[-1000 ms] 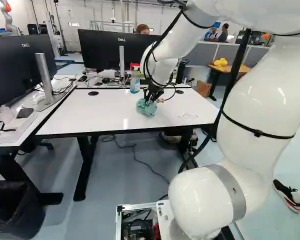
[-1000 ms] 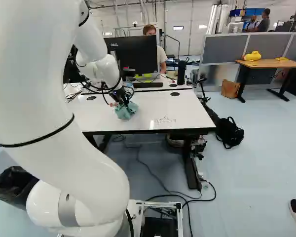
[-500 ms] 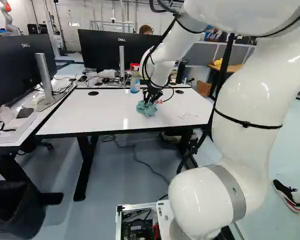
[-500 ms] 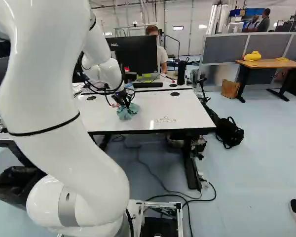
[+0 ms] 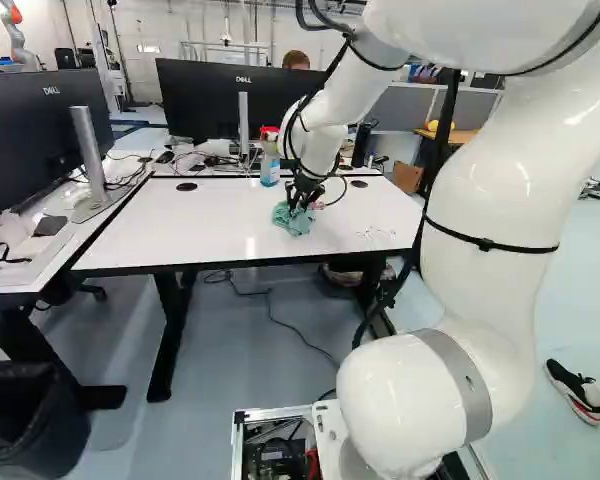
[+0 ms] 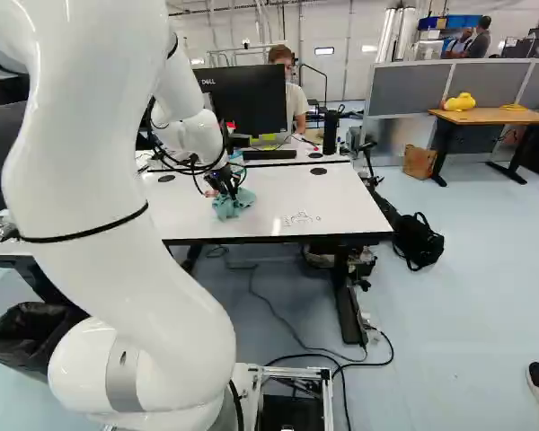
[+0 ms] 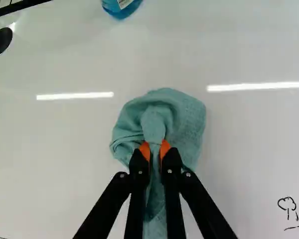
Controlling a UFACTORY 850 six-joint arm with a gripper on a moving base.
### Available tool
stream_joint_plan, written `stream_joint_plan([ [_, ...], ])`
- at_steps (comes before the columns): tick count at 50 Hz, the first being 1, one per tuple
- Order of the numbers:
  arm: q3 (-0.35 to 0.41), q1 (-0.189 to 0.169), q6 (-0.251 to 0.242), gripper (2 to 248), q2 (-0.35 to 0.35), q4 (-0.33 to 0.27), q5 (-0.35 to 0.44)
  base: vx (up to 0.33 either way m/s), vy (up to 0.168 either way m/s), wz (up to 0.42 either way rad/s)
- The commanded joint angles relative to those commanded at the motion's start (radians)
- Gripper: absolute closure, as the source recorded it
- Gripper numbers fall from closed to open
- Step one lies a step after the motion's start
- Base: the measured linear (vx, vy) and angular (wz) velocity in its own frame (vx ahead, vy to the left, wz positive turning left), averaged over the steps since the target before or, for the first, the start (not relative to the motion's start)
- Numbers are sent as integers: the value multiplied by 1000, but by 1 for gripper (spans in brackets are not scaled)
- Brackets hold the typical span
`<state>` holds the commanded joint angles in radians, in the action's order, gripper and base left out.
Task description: Clean the table with the green towel
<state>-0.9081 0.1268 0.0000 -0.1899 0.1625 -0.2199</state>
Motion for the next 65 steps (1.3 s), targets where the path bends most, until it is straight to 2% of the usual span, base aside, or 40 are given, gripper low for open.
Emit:
stream_joint_plan([
  [59, 0, 0, 0, 208, 0, 0, -67, 0, 0, 0],
  [65, -6, -8, 0, 208, -5, 0, -67, 0, 0, 0],
])
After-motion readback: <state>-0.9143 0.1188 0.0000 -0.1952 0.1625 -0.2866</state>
